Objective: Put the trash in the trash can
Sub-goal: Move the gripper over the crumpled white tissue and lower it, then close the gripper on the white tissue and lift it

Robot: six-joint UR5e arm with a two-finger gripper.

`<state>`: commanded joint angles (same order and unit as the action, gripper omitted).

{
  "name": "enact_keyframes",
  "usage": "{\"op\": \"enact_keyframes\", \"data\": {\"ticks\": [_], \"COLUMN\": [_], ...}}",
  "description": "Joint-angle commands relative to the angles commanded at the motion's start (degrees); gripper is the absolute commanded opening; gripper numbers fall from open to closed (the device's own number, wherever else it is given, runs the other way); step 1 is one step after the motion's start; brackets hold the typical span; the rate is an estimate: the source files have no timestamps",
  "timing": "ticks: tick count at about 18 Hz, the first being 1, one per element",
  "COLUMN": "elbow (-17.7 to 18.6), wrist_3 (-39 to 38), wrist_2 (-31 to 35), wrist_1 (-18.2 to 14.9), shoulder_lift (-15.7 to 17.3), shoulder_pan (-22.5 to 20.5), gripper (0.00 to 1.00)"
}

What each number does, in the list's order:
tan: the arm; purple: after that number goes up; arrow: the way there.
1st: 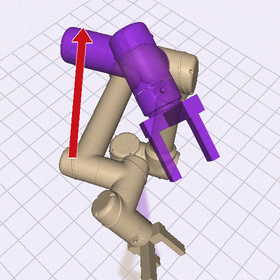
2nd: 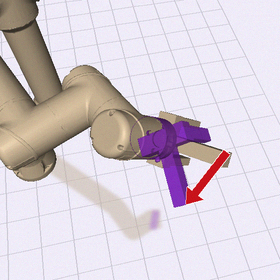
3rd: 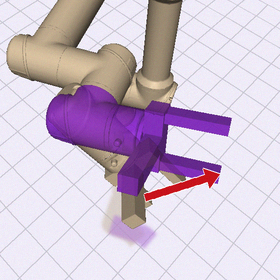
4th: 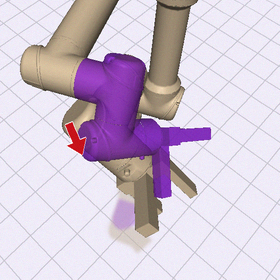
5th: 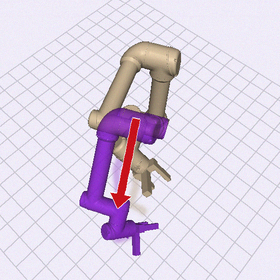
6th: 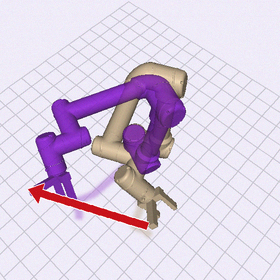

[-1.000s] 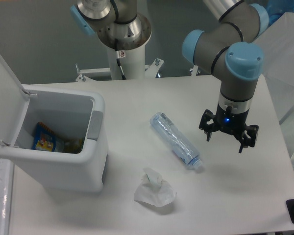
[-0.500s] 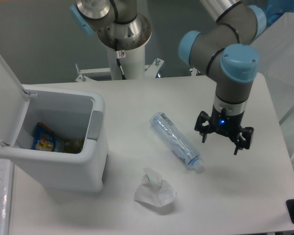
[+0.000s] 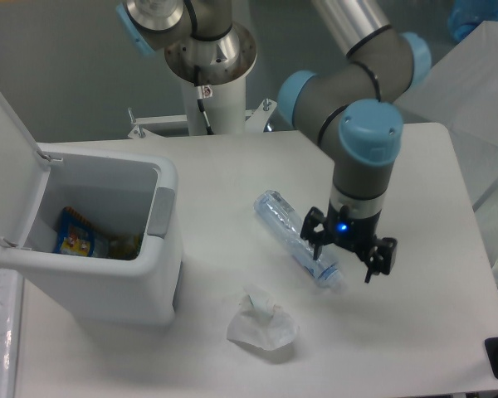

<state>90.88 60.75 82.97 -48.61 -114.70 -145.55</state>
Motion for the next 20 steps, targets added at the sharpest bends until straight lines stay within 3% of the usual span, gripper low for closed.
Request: {"op": "enact_keyframes", "data": {"ticks": [1, 5, 9, 20], "elbow": [0.0, -2.27, -5.79, -5.18], "wrist_3": [-1.84, -10.72, -14.07, -17.33], "wrist_2": [0.09, 0.44, 0.61, 1.93], "wrist_1": [-0.08, 0.18, 0.0, -0.88], "shoulder_lift": [-0.35, -7.01, -10.89, -12.57], "shoulder_pan": [0.96, 4.83, 5.37, 7.3], "gripper": [1.0, 1.0, 1.0, 1.0]}}
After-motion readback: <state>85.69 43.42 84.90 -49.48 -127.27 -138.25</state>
